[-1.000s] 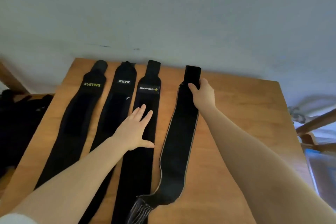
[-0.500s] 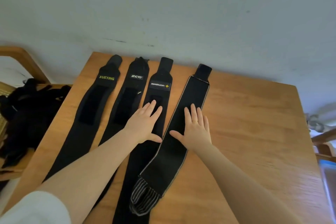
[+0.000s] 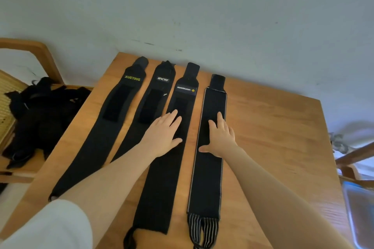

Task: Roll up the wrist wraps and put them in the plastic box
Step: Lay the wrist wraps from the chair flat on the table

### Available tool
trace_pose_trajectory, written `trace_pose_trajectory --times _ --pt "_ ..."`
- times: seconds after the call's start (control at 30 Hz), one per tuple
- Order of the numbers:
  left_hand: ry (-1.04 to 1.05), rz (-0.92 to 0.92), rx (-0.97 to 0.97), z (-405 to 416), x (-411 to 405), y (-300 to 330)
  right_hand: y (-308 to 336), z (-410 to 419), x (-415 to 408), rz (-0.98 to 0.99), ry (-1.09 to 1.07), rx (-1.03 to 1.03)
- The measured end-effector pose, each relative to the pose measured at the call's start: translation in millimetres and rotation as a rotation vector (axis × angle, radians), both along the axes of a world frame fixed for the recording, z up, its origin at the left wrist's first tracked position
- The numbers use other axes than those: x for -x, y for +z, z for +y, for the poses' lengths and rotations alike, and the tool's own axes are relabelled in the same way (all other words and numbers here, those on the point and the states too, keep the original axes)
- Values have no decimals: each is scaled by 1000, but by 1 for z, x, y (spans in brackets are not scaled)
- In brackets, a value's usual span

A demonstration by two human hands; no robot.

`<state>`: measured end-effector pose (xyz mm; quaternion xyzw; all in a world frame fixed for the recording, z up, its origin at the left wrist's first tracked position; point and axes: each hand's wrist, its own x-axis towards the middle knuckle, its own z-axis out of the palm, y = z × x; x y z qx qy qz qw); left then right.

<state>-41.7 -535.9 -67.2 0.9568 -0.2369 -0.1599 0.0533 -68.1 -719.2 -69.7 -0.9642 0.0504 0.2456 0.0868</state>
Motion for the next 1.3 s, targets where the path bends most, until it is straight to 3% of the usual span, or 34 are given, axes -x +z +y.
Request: trace_pose_trajectory --times 0.17,0.27,0.37,0.53,0.8,1.0,1.3 --pt "90 -81 173 66 11 18 25 70 6 -310 -62 -294" --pt "153 -87 183 135 20 20 38 130 7 -329 -22 -461" --pt "223 -89 203 221 31 20 42 203 7 -322 29 -499" --pt "355 -56 214 378 53 17 31 348 12 -370 -57 -596" --pt "437 53 153 540 49 19 9 527 5 -219 -7 -587" --pt "492 109 233 597 -5 -1 -45 567 -51 -46 -58 -505" --pt "462 214 170 639 -148 -57 -134 608 -185 95 -153 -463"
